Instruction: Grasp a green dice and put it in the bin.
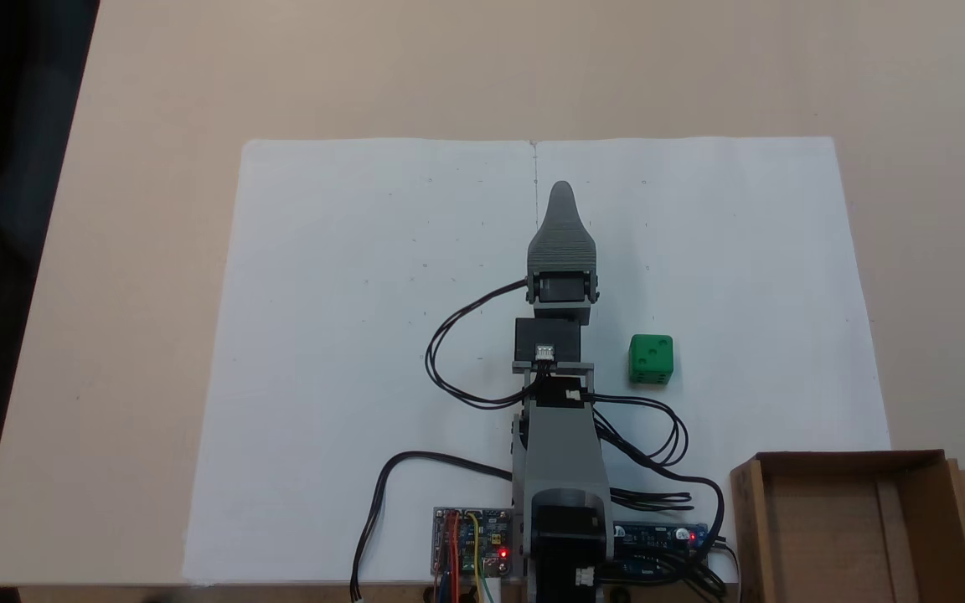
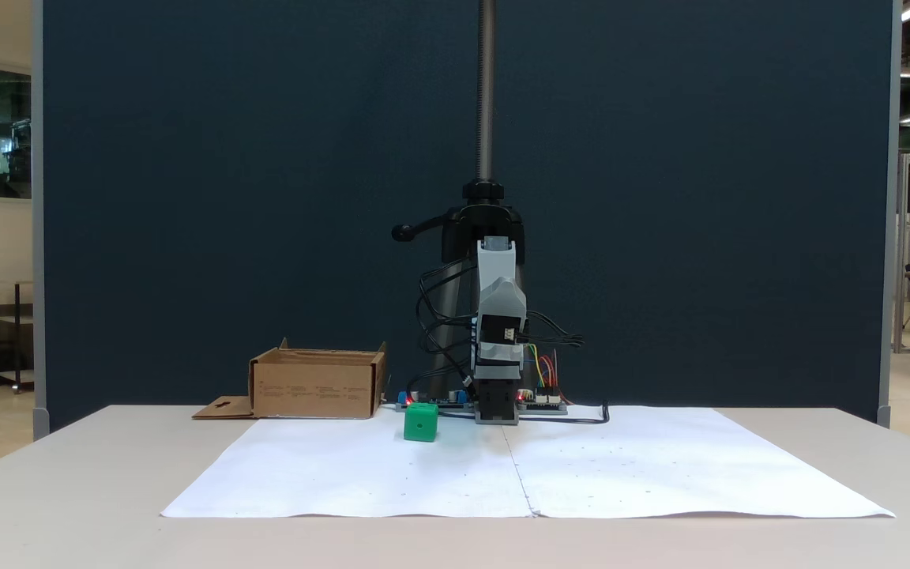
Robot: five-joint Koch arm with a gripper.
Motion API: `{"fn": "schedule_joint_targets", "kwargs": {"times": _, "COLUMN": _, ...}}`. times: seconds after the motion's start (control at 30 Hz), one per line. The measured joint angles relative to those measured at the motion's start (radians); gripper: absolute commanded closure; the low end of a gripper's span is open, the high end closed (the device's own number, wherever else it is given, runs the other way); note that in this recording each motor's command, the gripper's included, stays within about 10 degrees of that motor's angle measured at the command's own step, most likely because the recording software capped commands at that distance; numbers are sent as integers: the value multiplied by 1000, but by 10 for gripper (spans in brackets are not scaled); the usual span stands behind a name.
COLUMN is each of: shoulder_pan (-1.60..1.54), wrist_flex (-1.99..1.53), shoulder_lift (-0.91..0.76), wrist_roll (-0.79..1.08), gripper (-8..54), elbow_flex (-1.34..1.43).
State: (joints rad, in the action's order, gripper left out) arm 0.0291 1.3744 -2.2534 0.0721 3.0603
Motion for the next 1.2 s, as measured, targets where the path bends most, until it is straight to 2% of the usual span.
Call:
{"fn": "schedule_joint_targets", "kwargs": {"times": 0.17, "shoulder_pan": -110, "wrist_flex": -20, "shoulder_lift": 0, "wrist_roll": 0, "gripper": 23, "elbow_flex": 0}}
{"fn": "schedule_joint_targets", "kwargs": {"times": 1.2, "shoulder_pan": -130, "wrist_flex": -20, "shoulder_lift": 0, "wrist_roll": 0, "gripper": 18, "elbow_flex": 0}}
